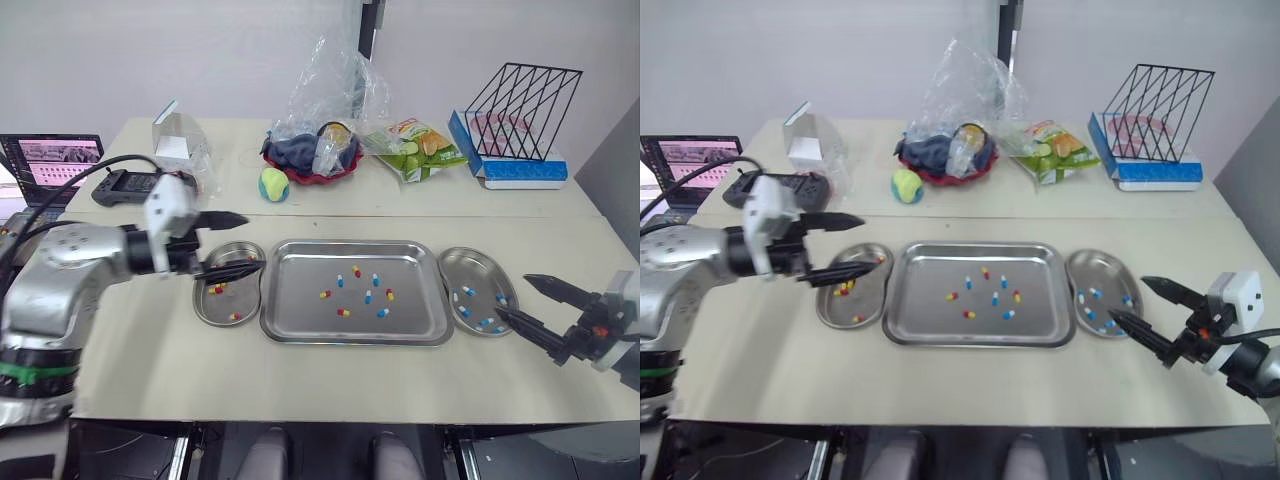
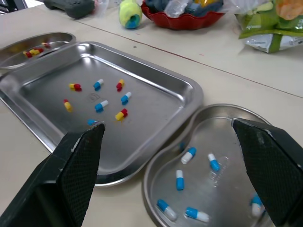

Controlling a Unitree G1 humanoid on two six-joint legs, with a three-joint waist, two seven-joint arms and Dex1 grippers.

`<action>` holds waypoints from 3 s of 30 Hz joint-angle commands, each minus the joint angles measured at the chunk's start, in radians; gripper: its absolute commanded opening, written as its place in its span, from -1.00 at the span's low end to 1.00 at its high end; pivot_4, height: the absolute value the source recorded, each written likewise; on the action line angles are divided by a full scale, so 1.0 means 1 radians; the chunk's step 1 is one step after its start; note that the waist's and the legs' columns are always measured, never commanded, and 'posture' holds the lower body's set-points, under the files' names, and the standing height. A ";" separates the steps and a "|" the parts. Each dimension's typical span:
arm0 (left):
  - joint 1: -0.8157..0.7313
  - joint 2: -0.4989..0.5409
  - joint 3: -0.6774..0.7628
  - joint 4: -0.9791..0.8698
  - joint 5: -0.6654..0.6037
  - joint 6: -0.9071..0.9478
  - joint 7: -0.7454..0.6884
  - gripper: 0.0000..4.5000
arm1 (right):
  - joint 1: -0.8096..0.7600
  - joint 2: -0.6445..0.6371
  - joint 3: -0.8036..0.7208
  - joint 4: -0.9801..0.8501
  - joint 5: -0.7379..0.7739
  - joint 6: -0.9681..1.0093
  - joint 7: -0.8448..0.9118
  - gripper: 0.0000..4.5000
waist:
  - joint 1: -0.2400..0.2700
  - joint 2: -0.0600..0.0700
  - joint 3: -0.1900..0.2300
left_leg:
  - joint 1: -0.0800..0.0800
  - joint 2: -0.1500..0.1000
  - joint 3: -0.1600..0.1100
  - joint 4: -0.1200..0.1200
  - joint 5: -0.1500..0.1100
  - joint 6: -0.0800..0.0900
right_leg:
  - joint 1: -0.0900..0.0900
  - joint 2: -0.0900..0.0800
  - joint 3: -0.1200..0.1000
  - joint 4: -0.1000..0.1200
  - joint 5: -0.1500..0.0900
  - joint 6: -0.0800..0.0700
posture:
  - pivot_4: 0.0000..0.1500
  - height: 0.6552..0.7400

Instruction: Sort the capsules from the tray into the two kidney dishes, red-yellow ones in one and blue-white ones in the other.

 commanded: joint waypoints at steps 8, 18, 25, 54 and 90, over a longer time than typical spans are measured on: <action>-0.124 -0.179 -0.316 0.001 0.246 0.051 0.150 0.98 | 0.095 0.045 -0.102 -0.153 0.049 0.007 -0.078 1.00 | 0.014 0.000 0.000 | 0.000 -0.001 0.000 0.001 -0.001 0.001 | 0.002 0.000 0.001 -0.002 0.000 0.000 | 1.00 0.87; -0.148 -0.313 -0.389 0.120 0.338 0.068 0.191 0.66 | 0.127 0.056 -0.127 -0.173 0.039 0.001 -0.100 1.00 | 0.007 0.000 0.000 | -0.001 -0.003 0.000 0.001 -0.001 0.001 | 0.000 0.000 0.004 -0.001 -0.001 0.002 | 1.00 0.87; -0.132 -0.318 -0.380 0.128 0.348 0.089 0.175 0.06 | 0.145 0.058 -0.134 -0.168 0.029 -0.008 -0.103 1.00 | 0.009 0.000 0.000 | -0.001 -0.003 0.000 0.001 -0.001 0.001 | 0.000 0.000 0.005 -0.002 -0.001 0.002 | 1.00 0.87; -0.116 -0.368 -0.441 0.189 0.452 0.101 0.195 -0.29 | 0.151 0.062 -0.118 -0.146 -0.001 -0.036 -0.110 1.00 | 0.012 0.000 0.000 | -0.001 -0.003 0.000 0.001 -0.001 0.001 | 0.000 0.000 0.005 -0.002 -0.001 0.002 | 1.00 0.87; -0.251 0.050 -0.114 0.532 0.368 -0.187 -0.116 -0.98 | -0.038 -0.015 0.009 -0.006 -0.034 -0.024 -0.045 1.00 | 0.001 0.000 0.000 | -0.001 -0.004 -0.001 0.001 -0.001 0.002 | 0.000 0.000 0.006 -0.001 -0.002 0.003 | 1.00 0.87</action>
